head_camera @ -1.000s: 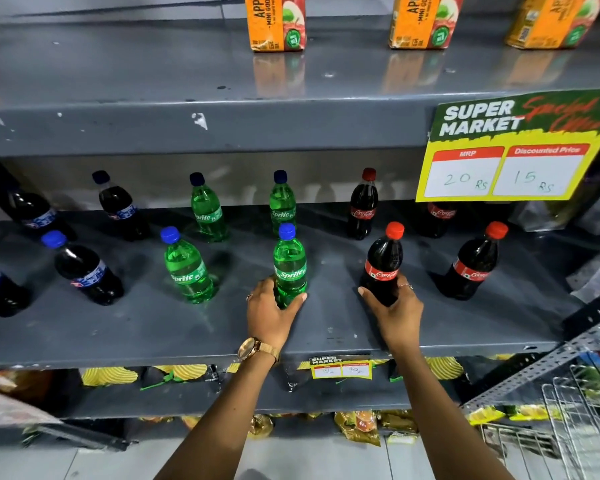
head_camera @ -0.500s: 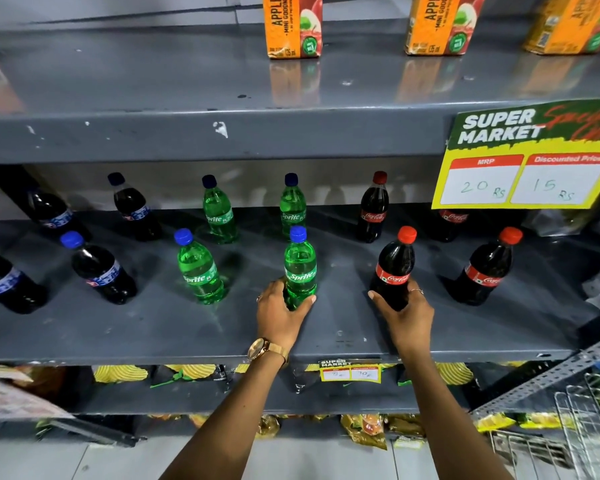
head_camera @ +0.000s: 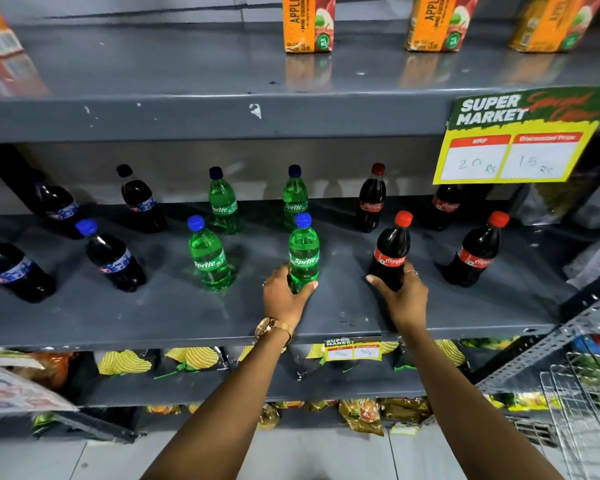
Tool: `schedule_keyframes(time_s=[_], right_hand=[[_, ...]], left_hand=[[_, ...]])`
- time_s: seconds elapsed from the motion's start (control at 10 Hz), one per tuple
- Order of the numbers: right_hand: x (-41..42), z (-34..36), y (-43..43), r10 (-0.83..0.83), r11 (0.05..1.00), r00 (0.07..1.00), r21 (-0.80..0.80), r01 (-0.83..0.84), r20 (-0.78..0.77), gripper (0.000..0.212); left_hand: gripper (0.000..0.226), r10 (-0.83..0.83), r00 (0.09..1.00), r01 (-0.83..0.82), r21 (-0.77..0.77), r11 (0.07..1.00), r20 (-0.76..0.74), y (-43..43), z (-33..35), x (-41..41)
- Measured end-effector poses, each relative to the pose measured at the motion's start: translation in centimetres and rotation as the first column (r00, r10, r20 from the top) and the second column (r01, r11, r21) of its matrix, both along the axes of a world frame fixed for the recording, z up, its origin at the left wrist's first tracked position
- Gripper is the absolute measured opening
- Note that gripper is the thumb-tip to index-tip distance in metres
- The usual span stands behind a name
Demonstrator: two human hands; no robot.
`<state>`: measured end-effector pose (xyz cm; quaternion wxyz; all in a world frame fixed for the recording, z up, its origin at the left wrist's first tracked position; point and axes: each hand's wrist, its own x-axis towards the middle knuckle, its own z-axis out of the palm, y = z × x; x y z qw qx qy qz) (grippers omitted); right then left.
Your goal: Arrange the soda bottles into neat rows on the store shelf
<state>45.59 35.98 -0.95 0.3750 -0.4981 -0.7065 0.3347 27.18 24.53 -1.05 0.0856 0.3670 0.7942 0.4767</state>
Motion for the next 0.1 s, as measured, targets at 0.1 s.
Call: schedule_keyframes(time_s=[0.1], right_hand=[[0.25,1.06,-1.47,0.001,0.995,0.986,-0.095,-0.018,-0.168,0.066]], left_hand=[[0.064,-0.016,0.996,0.016,0.005,1.000,0.087,-0.43,0.24,-0.06]])
